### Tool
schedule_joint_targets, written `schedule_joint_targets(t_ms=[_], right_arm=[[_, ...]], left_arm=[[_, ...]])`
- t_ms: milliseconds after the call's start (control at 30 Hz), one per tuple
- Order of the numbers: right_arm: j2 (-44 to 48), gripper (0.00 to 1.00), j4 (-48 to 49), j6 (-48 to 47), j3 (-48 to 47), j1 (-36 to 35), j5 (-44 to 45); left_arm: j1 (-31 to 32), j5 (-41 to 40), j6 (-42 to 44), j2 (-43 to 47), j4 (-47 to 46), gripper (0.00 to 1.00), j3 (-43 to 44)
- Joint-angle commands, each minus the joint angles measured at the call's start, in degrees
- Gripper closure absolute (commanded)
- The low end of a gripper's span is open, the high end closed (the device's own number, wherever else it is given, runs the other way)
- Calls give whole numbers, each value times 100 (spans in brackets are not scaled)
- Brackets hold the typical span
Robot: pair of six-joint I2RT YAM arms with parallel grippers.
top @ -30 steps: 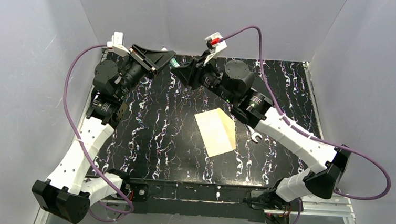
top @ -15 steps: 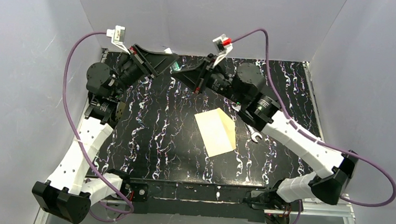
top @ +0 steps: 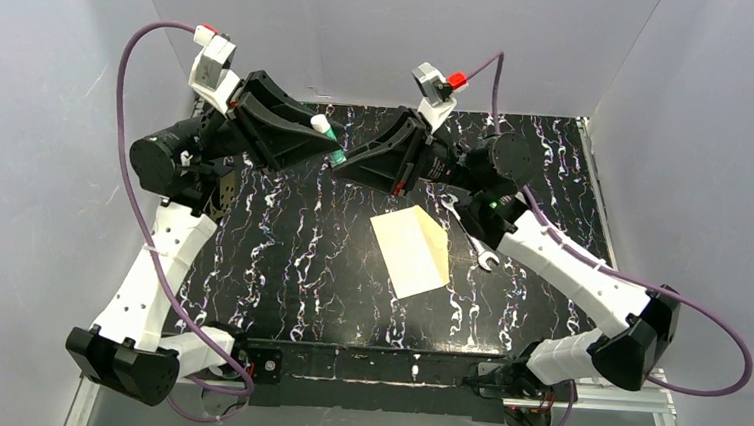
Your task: Place the letter into the envelope and seal it
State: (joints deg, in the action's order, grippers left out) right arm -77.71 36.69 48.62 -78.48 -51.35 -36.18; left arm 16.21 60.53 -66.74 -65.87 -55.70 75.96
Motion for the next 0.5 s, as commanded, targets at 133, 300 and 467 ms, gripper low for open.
schedule_joint_targets(t_ms=[133, 300, 467], right_arm=[[-392, 99, 1245, 920, -509, -15, -1451], [-126, 40, -477, -234, -566, -6, -372], [232, 2, -2669, -2651, -723, -9, 1126]], left_arm=[[-59, 581, -541, -312, -1655, 100, 210], [-57, -196, -215, -198, -1134, 100, 12], [-61, -1913, 1002, 610, 562, 100, -920]])
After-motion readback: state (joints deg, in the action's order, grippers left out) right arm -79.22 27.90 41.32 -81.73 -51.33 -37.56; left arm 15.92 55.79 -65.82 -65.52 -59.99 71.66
